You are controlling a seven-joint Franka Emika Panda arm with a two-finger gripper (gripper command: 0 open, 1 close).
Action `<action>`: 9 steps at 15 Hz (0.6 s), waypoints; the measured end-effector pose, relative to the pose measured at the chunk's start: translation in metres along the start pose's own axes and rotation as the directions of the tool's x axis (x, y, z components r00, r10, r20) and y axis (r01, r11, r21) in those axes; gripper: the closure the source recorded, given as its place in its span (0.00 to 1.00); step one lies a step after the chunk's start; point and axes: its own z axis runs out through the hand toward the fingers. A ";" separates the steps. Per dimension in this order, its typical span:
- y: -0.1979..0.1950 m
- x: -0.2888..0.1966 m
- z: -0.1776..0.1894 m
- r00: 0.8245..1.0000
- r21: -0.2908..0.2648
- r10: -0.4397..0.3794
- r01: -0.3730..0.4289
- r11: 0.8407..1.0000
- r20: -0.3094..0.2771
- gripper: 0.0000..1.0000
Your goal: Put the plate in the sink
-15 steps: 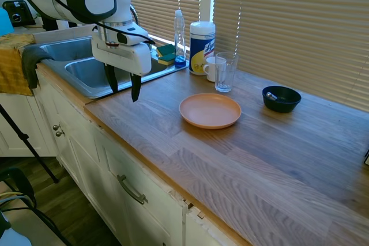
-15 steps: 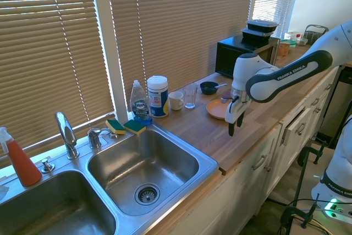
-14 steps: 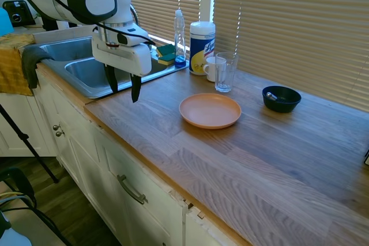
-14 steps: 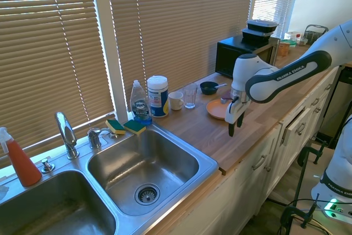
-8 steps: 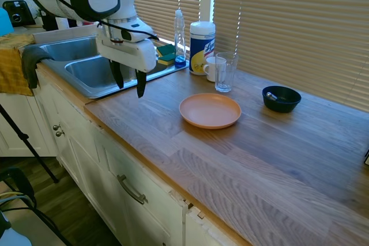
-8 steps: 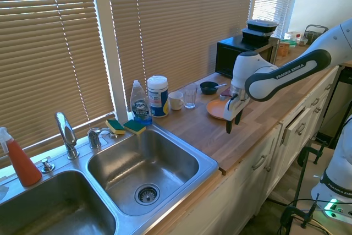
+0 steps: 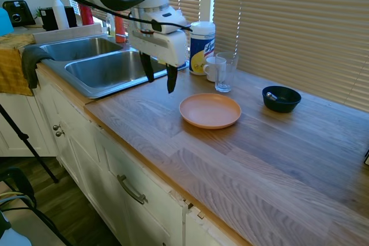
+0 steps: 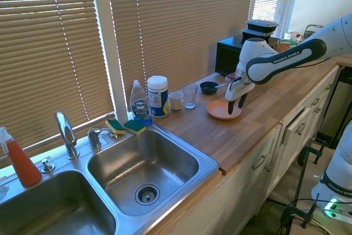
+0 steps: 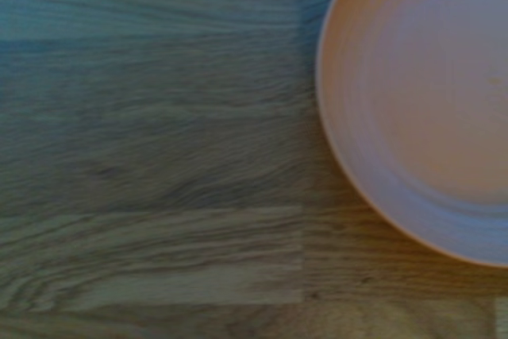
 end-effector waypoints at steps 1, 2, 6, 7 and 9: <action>0.003 0.012 0.001 1.000 -0.001 0.015 -0.015 1.000 -0.001 0.00; 0.008 0.026 0.001 1.000 -0.001 0.029 -0.029 1.000 -0.002 0.00; 0.034 0.078 0.012 0.997 -0.010 0.080 -0.080 0.997 0.007 0.00; 0.039 0.089 0.018 0.996 -0.014 0.092 -0.091 0.996 0.014 0.00; 0.048 0.112 0.033 0.992 -0.016 0.122 -0.122 0.992 0.022 0.00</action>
